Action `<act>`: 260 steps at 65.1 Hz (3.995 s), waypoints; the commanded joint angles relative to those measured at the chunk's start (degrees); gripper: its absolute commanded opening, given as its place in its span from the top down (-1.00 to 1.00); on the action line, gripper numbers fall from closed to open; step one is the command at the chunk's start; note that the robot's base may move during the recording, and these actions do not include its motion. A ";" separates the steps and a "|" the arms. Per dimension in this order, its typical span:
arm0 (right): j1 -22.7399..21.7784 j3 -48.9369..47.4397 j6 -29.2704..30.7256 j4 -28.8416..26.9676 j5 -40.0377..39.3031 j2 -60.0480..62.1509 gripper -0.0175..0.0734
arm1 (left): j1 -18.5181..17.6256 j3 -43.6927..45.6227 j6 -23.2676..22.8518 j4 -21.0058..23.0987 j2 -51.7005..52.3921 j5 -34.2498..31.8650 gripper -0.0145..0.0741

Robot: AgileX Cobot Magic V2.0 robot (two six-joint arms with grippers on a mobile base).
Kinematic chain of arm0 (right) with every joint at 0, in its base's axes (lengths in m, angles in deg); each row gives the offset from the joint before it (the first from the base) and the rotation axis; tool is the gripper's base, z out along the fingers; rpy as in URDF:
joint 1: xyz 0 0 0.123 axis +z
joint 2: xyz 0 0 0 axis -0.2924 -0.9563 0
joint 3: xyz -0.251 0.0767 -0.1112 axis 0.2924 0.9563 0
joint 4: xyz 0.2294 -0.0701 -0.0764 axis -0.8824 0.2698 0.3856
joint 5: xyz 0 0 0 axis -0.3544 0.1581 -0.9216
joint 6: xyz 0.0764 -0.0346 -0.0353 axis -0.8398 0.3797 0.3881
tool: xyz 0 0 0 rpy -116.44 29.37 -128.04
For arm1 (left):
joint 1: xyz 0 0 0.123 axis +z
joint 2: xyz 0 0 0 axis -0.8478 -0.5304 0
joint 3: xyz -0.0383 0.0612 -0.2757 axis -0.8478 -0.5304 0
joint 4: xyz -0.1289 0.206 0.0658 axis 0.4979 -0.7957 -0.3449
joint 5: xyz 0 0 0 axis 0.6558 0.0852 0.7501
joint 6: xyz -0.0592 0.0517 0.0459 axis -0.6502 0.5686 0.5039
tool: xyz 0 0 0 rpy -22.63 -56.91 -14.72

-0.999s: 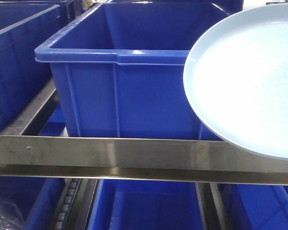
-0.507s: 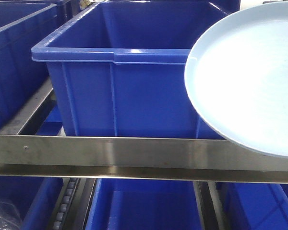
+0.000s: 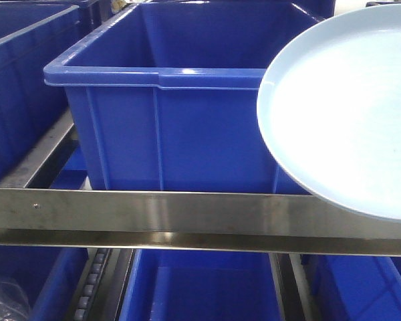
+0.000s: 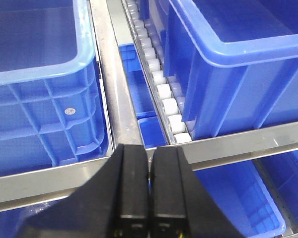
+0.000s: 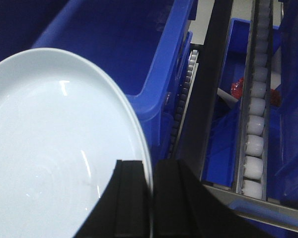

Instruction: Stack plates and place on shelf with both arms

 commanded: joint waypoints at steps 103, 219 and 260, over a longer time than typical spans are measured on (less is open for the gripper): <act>0.36 -49.73 0.15 -11.26 -15.28 -50.18 -0.51 | 0.05 1.74 -0.13 0.11 -0.28 -4.81 0.45; -10.05 7.56 0.26 -11.17 -9.41 25.27 0.50 | 0.05 1.74 -0.13 0.11 -0.28 -4.81 0.45; -12.56 28.23 0.20 -11.69 -12.28 39.86 0.50 | 0.05 1.74 -0.13 0.11 -0.28 -4.81 0.45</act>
